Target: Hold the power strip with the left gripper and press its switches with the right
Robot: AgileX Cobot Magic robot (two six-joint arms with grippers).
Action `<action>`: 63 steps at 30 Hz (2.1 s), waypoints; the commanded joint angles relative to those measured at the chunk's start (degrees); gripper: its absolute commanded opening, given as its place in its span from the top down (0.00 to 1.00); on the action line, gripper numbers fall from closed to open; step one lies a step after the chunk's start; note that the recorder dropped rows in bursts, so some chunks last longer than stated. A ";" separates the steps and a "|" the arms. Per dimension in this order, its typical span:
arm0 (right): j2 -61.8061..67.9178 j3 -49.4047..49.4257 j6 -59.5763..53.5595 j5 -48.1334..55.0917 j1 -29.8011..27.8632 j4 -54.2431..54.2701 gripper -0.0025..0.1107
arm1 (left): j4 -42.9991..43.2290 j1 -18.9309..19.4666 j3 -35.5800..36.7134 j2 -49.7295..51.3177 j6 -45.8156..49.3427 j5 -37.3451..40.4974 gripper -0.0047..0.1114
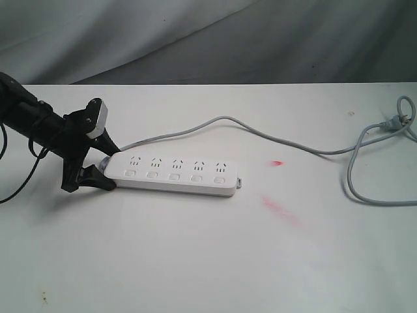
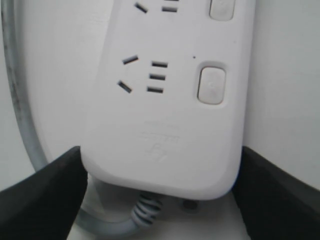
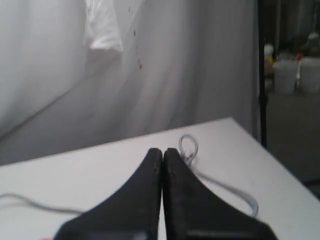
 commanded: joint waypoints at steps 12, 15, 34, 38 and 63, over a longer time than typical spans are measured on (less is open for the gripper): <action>-0.16 7.69 2.09 -14.48 7.60 -10.96 0.98 | 2.34 -0.13 0.03 0.22 -0.07 -0.14 0.40; -0.16 7.69 2.09 -14.48 7.60 -10.96 0.98 | 2.34 -0.13 0.03 0.22 -0.07 -0.14 0.40; -0.16 7.69 2.09 -14.48 7.60 -10.96 0.98 | 2.34 -0.13 0.03 0.22 -0.08 -0.14 0.40; -0.16 7.69 2.09 -14.48 7.60 -10.96 0.98 | 2.34 -0.13 0.03 0.22 -0.08 -0.14 0.40; -0.16 7.69 2.20 -14.48 7.60 -11.02 0.98 | 1.95 -0.02 0.03 0.22 -4.87 -2.35 0.34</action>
